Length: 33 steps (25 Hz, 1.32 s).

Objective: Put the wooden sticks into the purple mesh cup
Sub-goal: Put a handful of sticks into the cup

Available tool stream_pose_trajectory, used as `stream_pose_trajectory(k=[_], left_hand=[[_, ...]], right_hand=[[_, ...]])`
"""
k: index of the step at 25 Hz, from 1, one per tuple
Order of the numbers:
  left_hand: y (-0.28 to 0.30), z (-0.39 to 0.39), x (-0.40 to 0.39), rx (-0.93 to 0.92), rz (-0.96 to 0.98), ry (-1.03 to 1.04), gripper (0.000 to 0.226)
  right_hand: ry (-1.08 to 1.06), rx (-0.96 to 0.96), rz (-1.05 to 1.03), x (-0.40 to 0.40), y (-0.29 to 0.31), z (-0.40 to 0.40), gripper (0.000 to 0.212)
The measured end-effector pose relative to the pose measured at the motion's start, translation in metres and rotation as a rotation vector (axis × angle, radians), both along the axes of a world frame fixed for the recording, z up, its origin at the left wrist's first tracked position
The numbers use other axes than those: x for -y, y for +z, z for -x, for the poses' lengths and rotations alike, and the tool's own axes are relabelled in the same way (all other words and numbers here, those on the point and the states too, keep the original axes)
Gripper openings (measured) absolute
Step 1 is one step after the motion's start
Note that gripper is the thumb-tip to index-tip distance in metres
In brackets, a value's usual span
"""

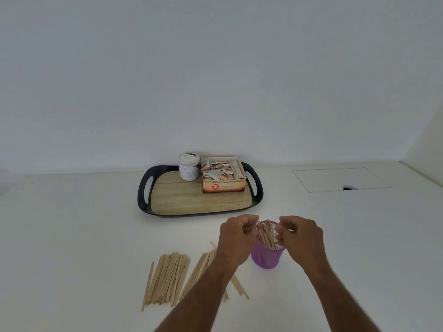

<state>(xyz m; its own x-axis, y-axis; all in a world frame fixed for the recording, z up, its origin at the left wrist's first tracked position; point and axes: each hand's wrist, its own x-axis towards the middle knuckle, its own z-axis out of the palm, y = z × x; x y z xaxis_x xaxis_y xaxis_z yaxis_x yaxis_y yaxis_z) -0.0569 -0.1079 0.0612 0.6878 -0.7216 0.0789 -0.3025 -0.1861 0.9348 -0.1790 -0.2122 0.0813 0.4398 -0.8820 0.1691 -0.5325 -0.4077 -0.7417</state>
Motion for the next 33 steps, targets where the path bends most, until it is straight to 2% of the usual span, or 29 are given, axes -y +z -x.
stream_pose_trajectory(k=[3,6,9,11,14,16,18,20,26,33], left_hand=[[0.007,-0.012,-0.011,0.023,0.018,0.052,0.04],[0.005,-0.032,-0.025,0.041,-0.031,0.135,0.031],[-0.005,-0.055,-0.044,0.156,-0.289,0.137,0.023],[-0.016,-0.065,-0.057,0.236,-0.511,0.079,0.024],[-0.03,-0.067,-0.072,0.269,-0.765,0.033,0.025],[-0.036,-0.065,-0.078,0.292,-0.837,0.036,0.033],[-0.041,-0.063,-0.081,0.314,-0.843,0.037,0.036],[-0.044,-0.064,-0.081,0.313,-0.846,0.04,0.033],[-0.048,-0.07,-0.084,0.249,-0.822,0.069,0.016],[-0.051,-0.076,-0.089,0.159,-0.748,0.116,0.019]], right_hand=[[-0.01,-0.01,0.082,-0.005,0.007,-0.001,0.033],[0.023,0.09,0.173,-0.019,0.007,-0.005,0.022],[0.185,0.008,0.188,-0.042,-0.008,-0.02,0.005],[0.283,-0.093,0.107,-0.057,-0.027,-0.031,0.004],[0.334,-0.293,0.057,-0.074,-0.056,-0.046,0.029],[0.339,-0.426,0.061,-0.081,-0.07,-0.052,0.048],[0.336,-0.518,0.048,-0.086,-0.079,-0.058,0.058],[0.331,-0.55,0.055,-0.088,-0.085,-0.062,0.058],[0.324,-0.522,-0.009,-0.08,-0.091,-0.07,0.019],[0.264,-0.413,-0.051,-0.076,-0.091,-0.07,0.016]])
